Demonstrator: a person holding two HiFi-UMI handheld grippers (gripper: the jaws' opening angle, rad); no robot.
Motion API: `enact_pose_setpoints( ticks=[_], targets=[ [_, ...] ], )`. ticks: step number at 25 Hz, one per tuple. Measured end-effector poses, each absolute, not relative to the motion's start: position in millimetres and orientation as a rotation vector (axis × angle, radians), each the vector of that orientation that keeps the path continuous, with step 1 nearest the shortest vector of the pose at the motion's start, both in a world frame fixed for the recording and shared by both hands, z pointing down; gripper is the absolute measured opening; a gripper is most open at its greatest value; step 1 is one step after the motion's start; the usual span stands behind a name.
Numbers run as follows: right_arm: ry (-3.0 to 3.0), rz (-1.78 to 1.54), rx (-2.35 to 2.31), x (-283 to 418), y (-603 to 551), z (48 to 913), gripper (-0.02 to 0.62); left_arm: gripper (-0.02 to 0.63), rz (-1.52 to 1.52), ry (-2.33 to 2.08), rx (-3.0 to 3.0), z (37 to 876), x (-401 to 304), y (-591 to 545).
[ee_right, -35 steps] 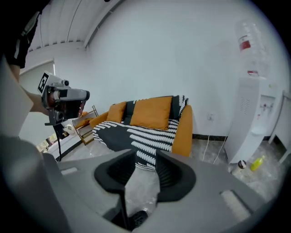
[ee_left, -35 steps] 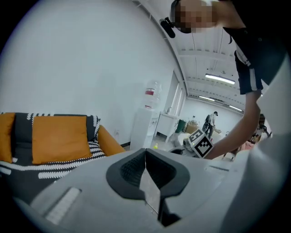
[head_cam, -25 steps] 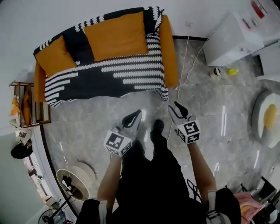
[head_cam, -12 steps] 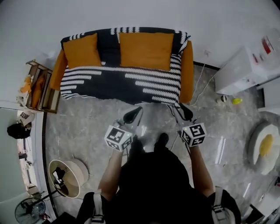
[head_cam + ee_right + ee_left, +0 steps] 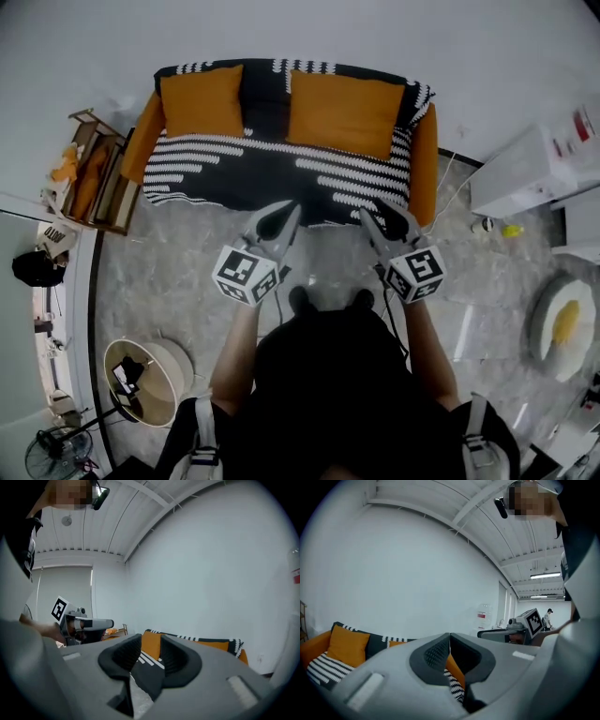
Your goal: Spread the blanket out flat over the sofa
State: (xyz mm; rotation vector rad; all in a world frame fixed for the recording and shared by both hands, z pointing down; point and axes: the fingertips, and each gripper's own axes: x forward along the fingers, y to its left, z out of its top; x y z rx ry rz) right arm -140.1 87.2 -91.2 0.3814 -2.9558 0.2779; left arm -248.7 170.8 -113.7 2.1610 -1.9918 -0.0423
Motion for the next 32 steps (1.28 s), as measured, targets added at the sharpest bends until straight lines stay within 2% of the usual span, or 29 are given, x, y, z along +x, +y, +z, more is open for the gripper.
enact_pose_setpoints(
  ticks=[9,11,14,15,32],
  targets=[
    [-3.002,0.212,0.364,-218,144,-114,0.076,0.012,-0.066,-1.919,2.246,-119,-299,204],
    [-3.009,0.21,0.364,-226,152,-114,0.035,0.012,-0.067,-1.901,2.27,-121,-301,207],
    [-3.0,0.199,0.353,-235,164,-112,0.022,0.012,-0.087,-1.892,2.289,-123,-302,212],
    [-2.996,0.195,0.35,-237,168,-111,0.0,0.012,-0.096,-1.891,2.289,-123,-302,214],
    [-2.975,0.196,0.315,-253,201,-100,0.0,0.012,-0.105,-1.892,2.277,-115,-307,242]
  ],
)
